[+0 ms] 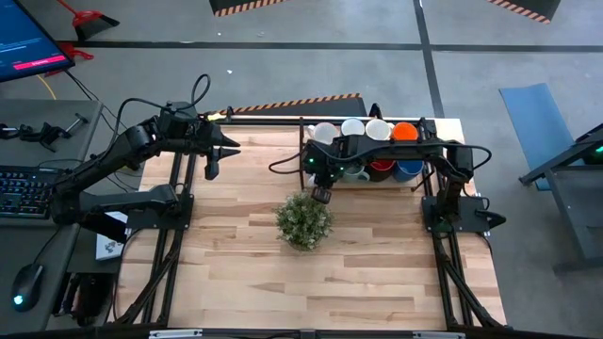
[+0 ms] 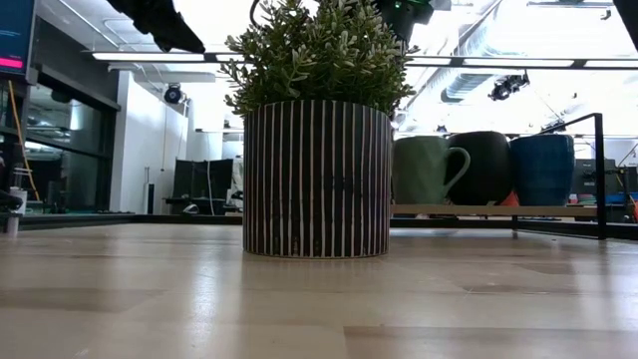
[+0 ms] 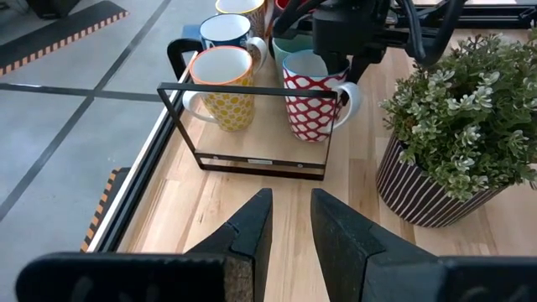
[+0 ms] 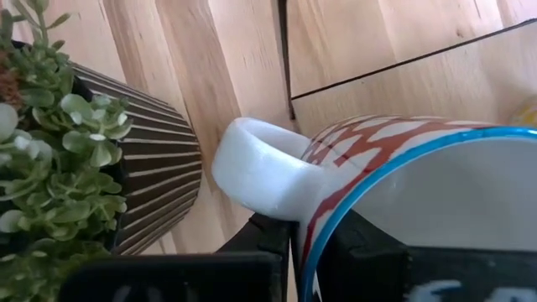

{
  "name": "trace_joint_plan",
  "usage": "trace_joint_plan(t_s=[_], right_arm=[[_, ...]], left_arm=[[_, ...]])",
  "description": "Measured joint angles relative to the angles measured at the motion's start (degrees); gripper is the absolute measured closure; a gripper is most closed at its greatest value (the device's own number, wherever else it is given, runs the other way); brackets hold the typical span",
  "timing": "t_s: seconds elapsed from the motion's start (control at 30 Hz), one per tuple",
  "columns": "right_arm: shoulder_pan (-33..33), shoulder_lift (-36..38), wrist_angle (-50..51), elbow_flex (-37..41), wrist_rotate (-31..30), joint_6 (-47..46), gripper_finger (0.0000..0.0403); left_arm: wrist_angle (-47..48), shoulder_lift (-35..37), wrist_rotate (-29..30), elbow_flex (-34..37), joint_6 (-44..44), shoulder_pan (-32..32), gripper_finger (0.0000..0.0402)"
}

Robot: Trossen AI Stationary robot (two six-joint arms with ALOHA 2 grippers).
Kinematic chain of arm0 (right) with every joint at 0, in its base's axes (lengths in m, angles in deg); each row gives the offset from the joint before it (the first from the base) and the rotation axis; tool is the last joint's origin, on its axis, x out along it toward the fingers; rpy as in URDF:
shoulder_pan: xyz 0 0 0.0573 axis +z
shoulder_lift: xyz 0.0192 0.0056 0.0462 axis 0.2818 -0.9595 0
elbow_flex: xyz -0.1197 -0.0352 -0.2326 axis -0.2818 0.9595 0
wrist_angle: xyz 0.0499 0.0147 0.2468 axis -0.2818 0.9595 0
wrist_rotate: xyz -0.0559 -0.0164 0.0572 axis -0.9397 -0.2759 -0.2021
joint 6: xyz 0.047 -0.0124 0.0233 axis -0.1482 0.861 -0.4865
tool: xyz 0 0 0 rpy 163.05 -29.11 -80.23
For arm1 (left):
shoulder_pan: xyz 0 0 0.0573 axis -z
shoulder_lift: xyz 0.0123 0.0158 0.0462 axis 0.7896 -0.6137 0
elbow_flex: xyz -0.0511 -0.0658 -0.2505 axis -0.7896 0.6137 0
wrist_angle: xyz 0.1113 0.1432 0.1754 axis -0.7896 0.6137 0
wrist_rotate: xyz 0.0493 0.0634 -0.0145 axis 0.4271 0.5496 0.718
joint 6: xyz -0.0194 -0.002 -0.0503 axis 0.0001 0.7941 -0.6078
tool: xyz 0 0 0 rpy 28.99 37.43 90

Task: Place coffee mugs
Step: Put the red patterned mug on the shelf

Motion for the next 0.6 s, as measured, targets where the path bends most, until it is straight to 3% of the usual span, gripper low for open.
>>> trace_joint_plan(t_s=[0.43,0.6], right_arm=[[-0.04,0.00,-0.01,0.00,-1.88,-1.15,0.0386],[-0.02,0.00,-0.08,0.00,-1.71,-1.18,0.0365]], left_arm=[[0.00,0.00,0.00,0.00,-0.02,0.00,0.0326],[0.00,0.00,0.00,0.00,0.00,0.00,0.0326]])
